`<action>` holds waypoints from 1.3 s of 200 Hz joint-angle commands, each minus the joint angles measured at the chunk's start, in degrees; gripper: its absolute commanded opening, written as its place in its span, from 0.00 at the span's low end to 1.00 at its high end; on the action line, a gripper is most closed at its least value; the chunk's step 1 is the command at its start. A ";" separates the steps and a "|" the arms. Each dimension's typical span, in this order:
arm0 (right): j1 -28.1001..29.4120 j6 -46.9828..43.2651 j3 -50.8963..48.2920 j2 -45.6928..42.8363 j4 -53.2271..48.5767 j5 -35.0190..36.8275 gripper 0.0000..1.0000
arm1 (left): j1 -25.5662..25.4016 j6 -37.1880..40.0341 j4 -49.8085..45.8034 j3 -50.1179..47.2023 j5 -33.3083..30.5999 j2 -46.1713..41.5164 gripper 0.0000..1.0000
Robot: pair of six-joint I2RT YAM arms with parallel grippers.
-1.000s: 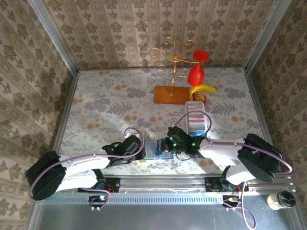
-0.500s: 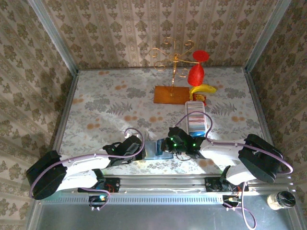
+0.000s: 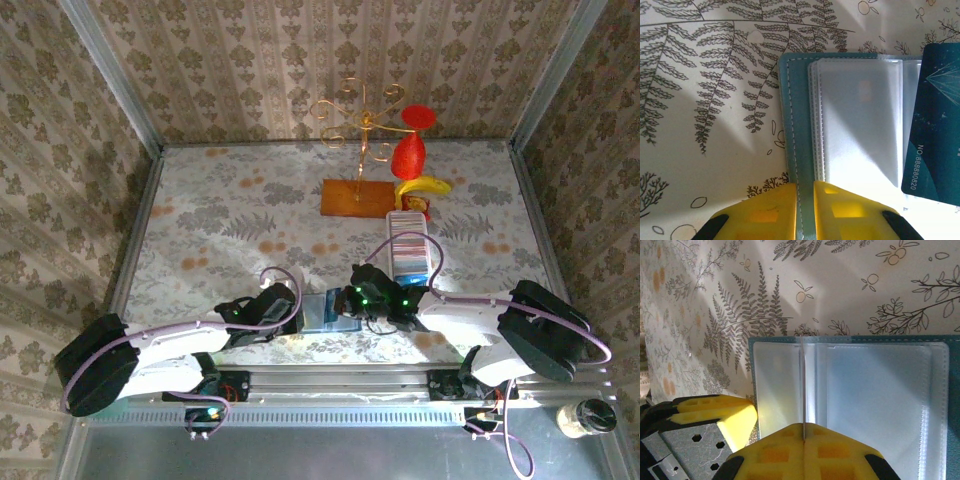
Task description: Put the credit cards into the card holder
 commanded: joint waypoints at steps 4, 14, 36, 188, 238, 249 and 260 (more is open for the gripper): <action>0.36 0.99 -1.20 -0.47 0.72 2.14 0.00 | -0.55 -1.11 0.10 1.19 -0.97 0.66 0.17; 0.36 0.99 -1.37 -0.47 0.64 2.28 0.00 | -0.50 -1.11 0.10 1.27 -0.97 0.68 0.17; 0.36 1.24 -1.80 -0.29 1.38 2.10 0.00 | -0.58 -1.11 0.10 1.24 -1.05 0.60 0.17; 0.44 3.69 -3.14 0.62 4.02 -0.67 0.00 | -0.94 -1.37 0.54 1.15 -1.23 1.14 0.16; 0.44 3.88 -3.25 1.28 4.61 -3.27 0.00 | -1.07 -1.59 0.62 1.06 -1.41 1.21 0.16; 0.46 3.86 -3.27 1.54 4.73 -3.78 0.00 | -1.15 -1.47 0.63 1.06 -1.40 1.20 0.16; 0.45 3.98 -3.34 1.80 5.20 -4.35 0.00 | -1.11 -1.46 0.63 1.07 -1.40 1.21 0.16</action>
